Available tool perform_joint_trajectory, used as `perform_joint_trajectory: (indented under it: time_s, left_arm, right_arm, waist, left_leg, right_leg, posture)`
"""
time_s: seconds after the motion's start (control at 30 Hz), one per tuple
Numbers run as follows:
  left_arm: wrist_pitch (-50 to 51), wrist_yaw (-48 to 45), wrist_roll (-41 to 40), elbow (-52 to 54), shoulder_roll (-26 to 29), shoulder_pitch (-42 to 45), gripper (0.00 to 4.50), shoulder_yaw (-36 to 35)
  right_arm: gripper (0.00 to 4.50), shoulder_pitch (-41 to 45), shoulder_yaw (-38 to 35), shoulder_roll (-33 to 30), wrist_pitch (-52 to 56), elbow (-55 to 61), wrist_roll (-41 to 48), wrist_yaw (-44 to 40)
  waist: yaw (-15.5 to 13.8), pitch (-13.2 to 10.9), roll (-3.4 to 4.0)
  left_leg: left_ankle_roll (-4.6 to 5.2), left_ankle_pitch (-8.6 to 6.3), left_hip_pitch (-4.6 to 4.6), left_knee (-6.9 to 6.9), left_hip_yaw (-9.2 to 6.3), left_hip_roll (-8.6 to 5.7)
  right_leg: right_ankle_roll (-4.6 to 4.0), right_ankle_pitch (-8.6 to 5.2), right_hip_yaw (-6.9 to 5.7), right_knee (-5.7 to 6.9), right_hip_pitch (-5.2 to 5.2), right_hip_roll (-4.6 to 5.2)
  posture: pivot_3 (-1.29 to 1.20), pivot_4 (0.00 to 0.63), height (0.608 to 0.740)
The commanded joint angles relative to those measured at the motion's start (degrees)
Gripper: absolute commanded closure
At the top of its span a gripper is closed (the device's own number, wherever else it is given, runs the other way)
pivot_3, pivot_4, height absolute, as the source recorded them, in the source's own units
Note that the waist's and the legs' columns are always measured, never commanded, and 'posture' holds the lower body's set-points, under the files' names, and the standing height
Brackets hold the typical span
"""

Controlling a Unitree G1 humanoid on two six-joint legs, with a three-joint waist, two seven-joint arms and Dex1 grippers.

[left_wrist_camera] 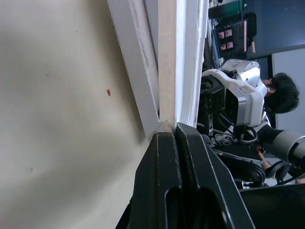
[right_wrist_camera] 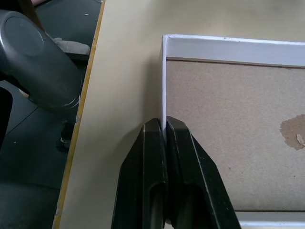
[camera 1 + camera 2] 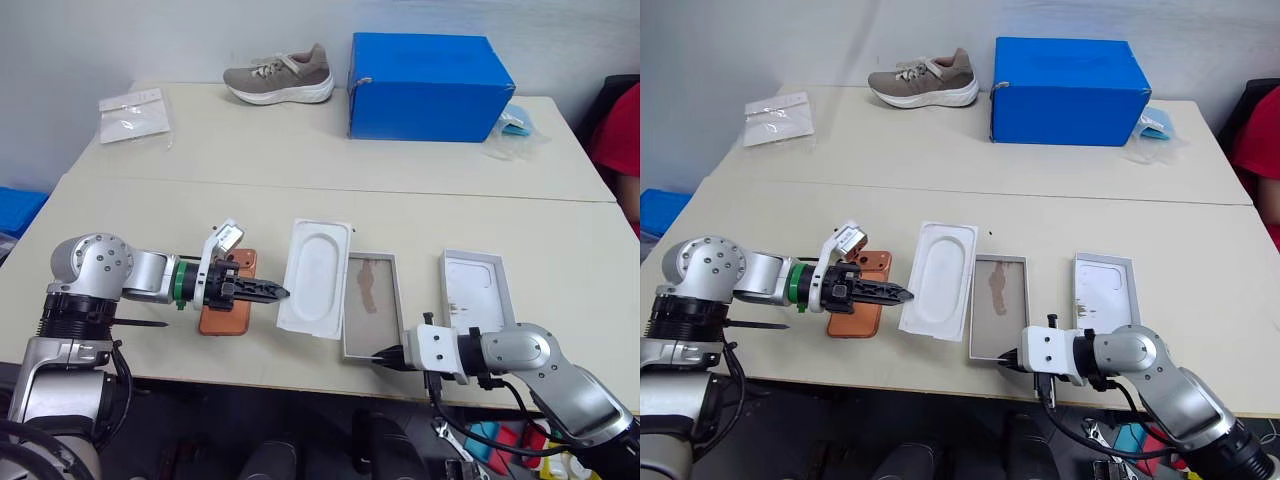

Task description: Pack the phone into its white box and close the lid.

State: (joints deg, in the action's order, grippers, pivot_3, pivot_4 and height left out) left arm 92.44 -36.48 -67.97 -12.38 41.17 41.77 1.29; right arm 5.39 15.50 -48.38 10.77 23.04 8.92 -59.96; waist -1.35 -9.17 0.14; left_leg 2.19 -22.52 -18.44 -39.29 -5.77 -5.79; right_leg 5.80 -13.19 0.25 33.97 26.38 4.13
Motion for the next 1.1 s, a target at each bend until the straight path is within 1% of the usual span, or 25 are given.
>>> perform_joint_trajectory:
  time_s: [0.03, 0.13, 0.23, 0.3, 0.4, 0.53, 0.6, 0.63, 0.73, 0.83, 0.93, 1.1]
  left_arm:
    - [0.1, 1.8, -2.9, 1.6, -1.0, -0.1, 4.5, 0.6]
    - [0.1, 4.4, -3.9, 1.6, -2.5, 0.1, 4.5, 1.2]
    - [0.1, 7.3, -4.9, 2.6, -3.7, 0.0, 4.5, 1.9]
    - [0.1, 8.8, -6.9, 2.1, -4.2, -0.3, 4.5, 1.5]
    - [0.1, 13.2, -10.1, 1.8, -6.7, -1.0, 4.5, 0.5]
    - [0.1, 19.0, -13.4, 0.4, -10.5, -1.1, 4.5, -1.5]
    - [0.1, 21.4, -13.8, 0.0, -12.4, -1.0, 4.5, -1.7]
    - [0.1, 22.4, -13.9, -0.1, -13.0, -1.0, 4.5, -1.9]
    - [0.0, 27.4, -10.8, -2.3, -17.3, -0.5, 4.5, -3.3]
    - [0.0, 30.9, -9.3, -3.9, -20.6, -0.2, 4.5, -4.7]
    - [0.1, 32.6, -8.7, -4.5, -22.5, 0.0, 4.5, -4.7]
    - [0.1, 34.7, -6.6, -6.4, -24.5, 0.9, 4.5, -5.2]
  right_arm:
    - [4.46, -0.1, 0.8, 0.9, -1.4, -0.7, -1.8, 0.4]
    - [4.46, -0.2, 0.4, 2.1, -0.4, -1.2, -2.5, 1.9]
    - [3.85, -0.8, -0.6, 2.7, 2.1, 0.2, -2.0, 3.0]
    - [3.2, -1.7, -1.3, 2.6, 2.8, 2.0, -1.3, 3.3]
    - [2.18, -4.6, -6.8, 1.8, 7.6, 9.4, 3.4, 4.7]
    - [0.82, -8.7, -17.7, -0.5, 14.4, 18.3, 12.2, 4.6]
    - [0.16, -11.6, -26.5, -1.8, 18.7, 22.0, 19.5, 3.6]
    - [0.07, -12.5, -29.2, -2.3, 20.1, 23.1, 22.0, 3.4]
    - [0.07, -16.1, -40.6, -4.5, 24.6, 25.5, 28.4, 2.3]
    - [0.07, -19.1, -47.1, -5.1, 27.6, 26.6, 32.2, 2.6]
    - [0.07, -21.7, -49.7, -4.9, 28.7, 27.8, 33.6, 3.5]
    - [0.07, -23.2, -48.9, -4.3, 28.7, 29.7, 34.4, 6.3]
  waist:
    - [0.0, 0.0, -0.01]
    - [0.2, 0.0, -0.06]
    - [0.1, 0.1, -0.1]
    - [0.0, 0.1, -0.11]
    - [-0.2, 0.1, -0.11]
    - [-0.3, 0.1, -0.16]
    - [-0.3, 0.1, -0.21]
    - [-0.3, 0.1, -0.22]
    - [-0.4, 0.1, -0.21]
    - [-0.5, 0.1, -0.28]
    - [-0.4, 0.1, -0.29]
    - [-0.4, 0.1, -0.3]
  left_leg:
    - [0.0, 0.0, 0.0, 0.0, -0.01, 0.0]
    - [-0.02, 0.01, 0.03, 0.0, 0.0, 0.01]
    - [-0.06, 0.03, 0.06, 0.0, 0.01, 0.01]
    - [-0.06, 0.04, 0.05, -0.02, 0.0, 0.0]
    - [-0.06, 0.03, 0.0, -0.01, -0.06, 0.0]
    - [-0.04, 0.05, -0.06, -0.08, -0.08, -0.07]
    - [-0.04, 0.05, -0.06, -0.13, -0.09, -0.07]
    - [-0.04, 0.04, -0.04, -0.13, -0.09, -0.07]
    - [-0.04, 0.04, -0.01, -0.11, -0.09, -0.06]
    - [-0.04, 0.04, 0.0, -0.11, -0.07, -0.07]
    - [-0.04, 0.04, 0.0, -0.11, -0.05, -0.06]
    - [-0.05, 0.04, 0.04, -0.14, -0.01, -0.09]
  right_leg:
    - [0.0, 0.0, 0.01, 0.0, 0.0, 0.0]
    - [0.0, 0.0, 0.03, 0.03, 0.0, -0.01]
    - [0.0, 0.0, 0.05, 0.08, -0.01, -0.01]
    - [0.0, 0.0, 0.07, 0.1, -0.01, 0.0]
    - [-0.01, 0.0, 0.07, 0.06, 0.02, 0.01]
    - [-0.01, 0.0, 0.06, 0.05, 0.01, 0.1]
    - [0.0, 0.0, 0.05, 0.06, -0.04, 0.1]
    - [0.0, 0.0, 0.06, 0.03, -0.04, 0.11]
    - [0.0, 0.0, 0.08, 0.02, -0.05, 0.1]
    - [0.0, 0.0, 0.1, 0.01, -0.07, 0.11]
    - [0.0, 0.0, 0.11, 0.03, -0.05, 0.1]
    - [0.0, 0.0, 0.14, 0.03, -0.06, 0.12]
  posture:
    - [0.0, 0.15, 0.74]
    - [0.0, 0.15, 0.74]
    - [0.0, 0.15, 0.74]
    - [0.0, 0.15, 0.74]
    - [0.0, 0.15, 0.74]
    - [0.0, 0.15, 0.74]
    - [0.0, 0.15, 0.74]
    - [0.0, 0.15, 0.74]
    - [0.0, 0.15, 0.74]
    - [0.0, 0.15, 0.74]
    - [0.0, 0.15, 0.74]
    - [0.0, 0.15, 0.74]
